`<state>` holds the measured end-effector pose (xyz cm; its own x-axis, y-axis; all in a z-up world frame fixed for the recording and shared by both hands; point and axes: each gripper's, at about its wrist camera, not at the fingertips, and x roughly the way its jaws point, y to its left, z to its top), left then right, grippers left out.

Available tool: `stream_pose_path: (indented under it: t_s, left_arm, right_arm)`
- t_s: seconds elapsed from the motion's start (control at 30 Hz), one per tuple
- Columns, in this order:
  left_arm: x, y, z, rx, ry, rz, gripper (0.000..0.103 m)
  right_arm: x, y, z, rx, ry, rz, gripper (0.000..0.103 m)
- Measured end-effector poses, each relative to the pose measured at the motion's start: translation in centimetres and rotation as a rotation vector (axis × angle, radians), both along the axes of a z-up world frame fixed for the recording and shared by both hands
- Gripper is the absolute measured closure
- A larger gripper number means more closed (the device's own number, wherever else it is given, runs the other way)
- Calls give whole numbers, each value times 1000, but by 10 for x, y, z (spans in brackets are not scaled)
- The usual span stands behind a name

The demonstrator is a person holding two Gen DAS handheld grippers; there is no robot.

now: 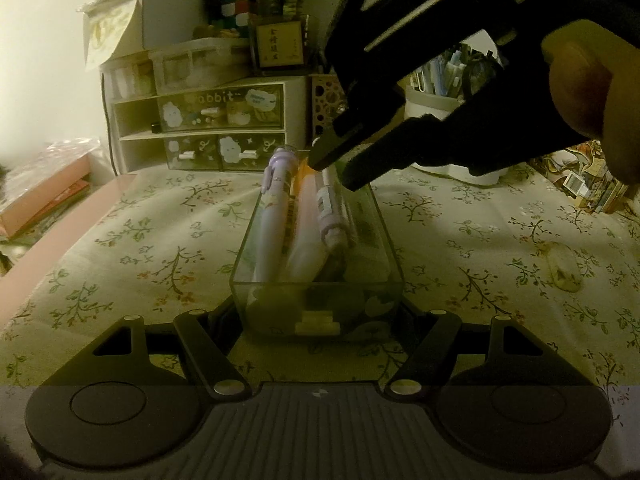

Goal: Organize stationery

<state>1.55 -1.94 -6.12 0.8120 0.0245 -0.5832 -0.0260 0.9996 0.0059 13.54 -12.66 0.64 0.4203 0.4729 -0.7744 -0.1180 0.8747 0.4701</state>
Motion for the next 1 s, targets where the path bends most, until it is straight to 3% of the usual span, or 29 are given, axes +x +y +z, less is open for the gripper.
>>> stream_pose_path:
  t_s: [0.33,0.53,0.73,0.83,1.0]
  left_arm:
    - [0,0,0,1,0,-2,30]
    - [0,0,0,-1,0,-7,31]
    - [0,0,-1,-1,-1,-13,31]
    - [0,-1,-1,-1,-1,-17,31]
    - [0,-1,-1,-4,-1,-19,31]
  right_arm:
    - [-3,-20,-2,24,-21,-18,88]
    - [-13,-42,1,0,-56,-68,80]
    - [-35,-86,11,-79,-110,-178,75]
    - [-46,-115,20,-158,-150,-260,69]
    - [-54,-147,18,-319,-152,-338,68]
